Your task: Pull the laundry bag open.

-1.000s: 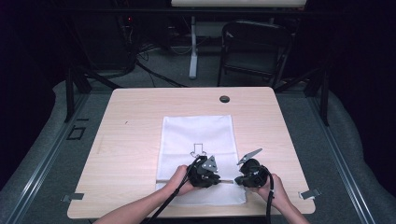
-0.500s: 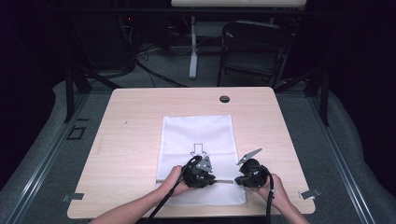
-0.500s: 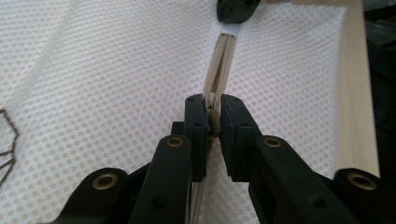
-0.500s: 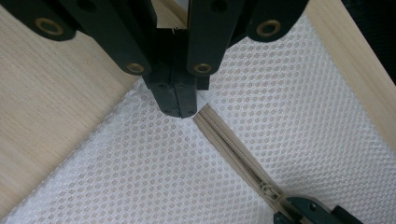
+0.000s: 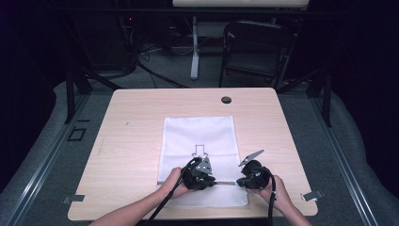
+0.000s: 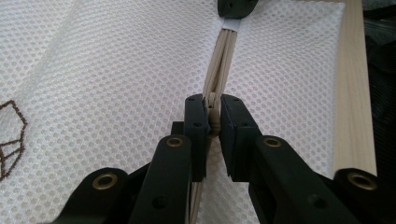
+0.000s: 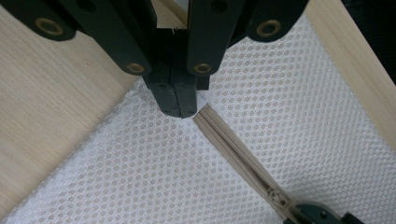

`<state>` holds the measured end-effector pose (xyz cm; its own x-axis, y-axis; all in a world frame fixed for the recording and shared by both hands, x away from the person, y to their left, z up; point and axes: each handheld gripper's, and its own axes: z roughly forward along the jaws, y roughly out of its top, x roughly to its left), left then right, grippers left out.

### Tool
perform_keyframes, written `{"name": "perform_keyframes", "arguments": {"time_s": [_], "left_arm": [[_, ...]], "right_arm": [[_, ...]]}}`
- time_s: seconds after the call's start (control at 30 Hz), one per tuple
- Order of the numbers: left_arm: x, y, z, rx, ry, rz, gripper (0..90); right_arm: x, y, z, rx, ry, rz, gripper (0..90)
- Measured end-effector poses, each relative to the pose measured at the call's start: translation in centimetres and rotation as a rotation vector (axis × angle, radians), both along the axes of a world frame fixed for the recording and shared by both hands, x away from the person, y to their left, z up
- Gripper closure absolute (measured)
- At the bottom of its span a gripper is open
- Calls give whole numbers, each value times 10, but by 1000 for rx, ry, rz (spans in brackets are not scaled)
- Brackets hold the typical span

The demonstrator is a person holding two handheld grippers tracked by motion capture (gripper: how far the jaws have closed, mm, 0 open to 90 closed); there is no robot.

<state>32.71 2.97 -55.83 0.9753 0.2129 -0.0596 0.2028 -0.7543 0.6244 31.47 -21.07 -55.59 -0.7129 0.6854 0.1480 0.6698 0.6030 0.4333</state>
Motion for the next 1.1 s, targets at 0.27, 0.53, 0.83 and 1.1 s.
{"name": "perform_keyframes", "arguments": {"time_s": [0.27,0.53,0.83,1.1], "left_arm": [[1,9,0,-4,12,1,815],[0,13,1,-1,2,-2,815],[5,15,0,-2,8,-8,814],[1,12,1,-7,19,-14,814]], "right_arm": [[0,0,0,-8,0,2,900],[0,0,0,3,3,-2,900],[1,0,0,-20,-4,9,900],[0,-3,1,-24,9,7,900]]}}
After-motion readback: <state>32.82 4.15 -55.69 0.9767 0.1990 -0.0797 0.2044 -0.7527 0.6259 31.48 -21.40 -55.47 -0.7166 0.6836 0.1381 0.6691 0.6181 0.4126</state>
